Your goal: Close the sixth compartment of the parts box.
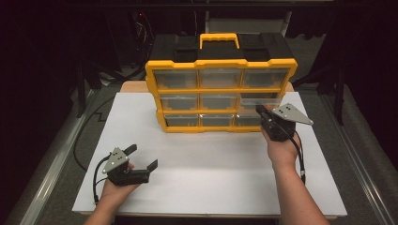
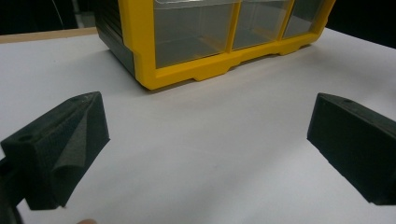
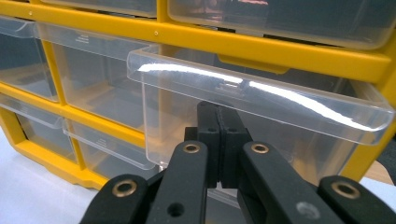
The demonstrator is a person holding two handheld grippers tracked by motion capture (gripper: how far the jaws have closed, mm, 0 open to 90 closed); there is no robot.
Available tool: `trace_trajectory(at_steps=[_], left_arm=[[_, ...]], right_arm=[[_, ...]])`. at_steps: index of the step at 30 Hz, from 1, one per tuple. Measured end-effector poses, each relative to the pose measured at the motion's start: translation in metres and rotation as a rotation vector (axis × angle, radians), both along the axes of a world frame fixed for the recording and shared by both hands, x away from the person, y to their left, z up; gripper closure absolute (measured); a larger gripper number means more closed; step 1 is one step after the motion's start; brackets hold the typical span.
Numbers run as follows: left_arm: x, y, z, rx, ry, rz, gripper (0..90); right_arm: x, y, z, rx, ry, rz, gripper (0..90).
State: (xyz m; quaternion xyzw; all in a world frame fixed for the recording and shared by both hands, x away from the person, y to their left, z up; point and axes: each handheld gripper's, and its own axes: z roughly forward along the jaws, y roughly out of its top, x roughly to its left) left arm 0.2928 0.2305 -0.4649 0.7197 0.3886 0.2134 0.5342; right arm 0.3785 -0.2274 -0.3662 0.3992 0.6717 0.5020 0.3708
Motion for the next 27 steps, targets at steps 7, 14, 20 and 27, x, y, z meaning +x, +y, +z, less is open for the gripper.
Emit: trace_trajectory(at_steps=[7,14,20,27], left_arm=[[0.0,0.0,0.0,-0.003,0.002,0.0,0.2],[0.0,0.001,0.0,0.003,0.006,0.001,0.2],[0.001,0.001,0.0,-0.005,0.006,0.007,0.2],[0.001,0.003,0.001,-0.015,0.007,0.019,0.2]], right_arm=[[0.009,0.002,0.003,-0.014,0.012,-0.012,90.0],[0.014,0.004,0.003,-0.014,0.017,-0.018,90.0],[0.017,0.005,0.004,-0.014,0.023,-0.025,90.0],[0.022,0.006,0.004,-0.014,0.029,-0.034,90.0]])
